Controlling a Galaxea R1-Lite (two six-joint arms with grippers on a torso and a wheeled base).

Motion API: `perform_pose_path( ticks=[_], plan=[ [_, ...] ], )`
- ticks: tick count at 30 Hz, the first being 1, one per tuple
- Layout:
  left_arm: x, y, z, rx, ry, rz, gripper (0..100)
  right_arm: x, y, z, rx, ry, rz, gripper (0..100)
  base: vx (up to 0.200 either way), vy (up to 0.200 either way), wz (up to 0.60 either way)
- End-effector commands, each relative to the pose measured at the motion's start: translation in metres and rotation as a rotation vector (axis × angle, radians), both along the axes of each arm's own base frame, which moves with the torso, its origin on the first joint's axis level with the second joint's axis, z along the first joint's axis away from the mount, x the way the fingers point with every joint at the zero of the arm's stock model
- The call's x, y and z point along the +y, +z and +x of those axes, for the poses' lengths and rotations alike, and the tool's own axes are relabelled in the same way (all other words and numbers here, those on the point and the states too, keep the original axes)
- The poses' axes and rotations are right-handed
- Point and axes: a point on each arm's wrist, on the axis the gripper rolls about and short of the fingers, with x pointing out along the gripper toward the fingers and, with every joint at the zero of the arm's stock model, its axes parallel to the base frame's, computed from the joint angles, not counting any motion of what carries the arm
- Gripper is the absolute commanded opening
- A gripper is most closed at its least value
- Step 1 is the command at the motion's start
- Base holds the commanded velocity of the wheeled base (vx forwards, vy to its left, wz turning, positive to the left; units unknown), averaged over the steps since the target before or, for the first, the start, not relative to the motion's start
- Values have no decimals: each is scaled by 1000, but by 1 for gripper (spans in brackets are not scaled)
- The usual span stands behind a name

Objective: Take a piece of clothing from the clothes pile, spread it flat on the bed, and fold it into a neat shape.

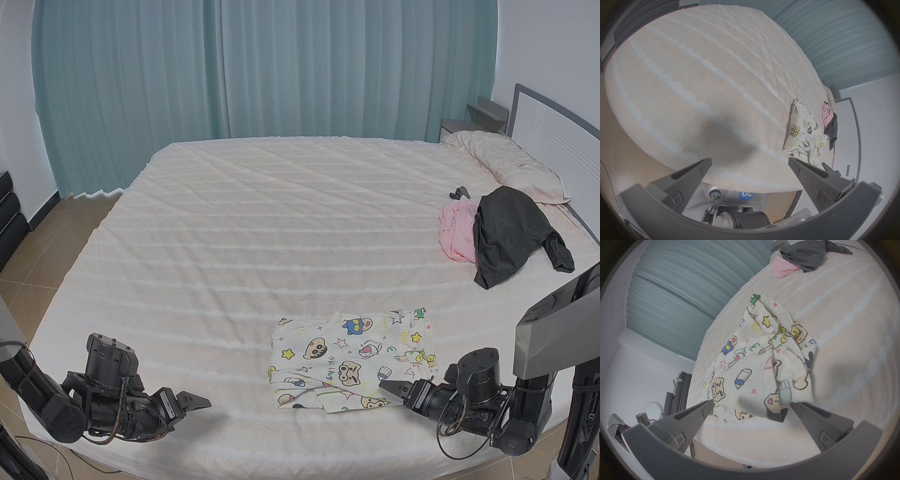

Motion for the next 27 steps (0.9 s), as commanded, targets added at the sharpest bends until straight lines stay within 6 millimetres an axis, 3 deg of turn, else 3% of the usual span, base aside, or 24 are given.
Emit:
perform_pose_path(
  ticks=[1,7,14,15,27],
  plan=[
    [0,0,0,0,0,0,100,0,4,-1,-12,2,8,100,0,0,0],
    [0,0,0,0,-1,-1,100,3,11,3,-47,0,30,100,0,0,0],
    [0,0,0,0,-1,-1,100,2,4,3,-22,0,15,100,0,0,0],
    [0,0,0,0,-1,-1,100,2,4,3,-21,0,14,0,0,0,0],
    [0,0,0,-2,2,-1,100,-12,3,2,-2,-51,-9,0,0,0,0]
  ],
)
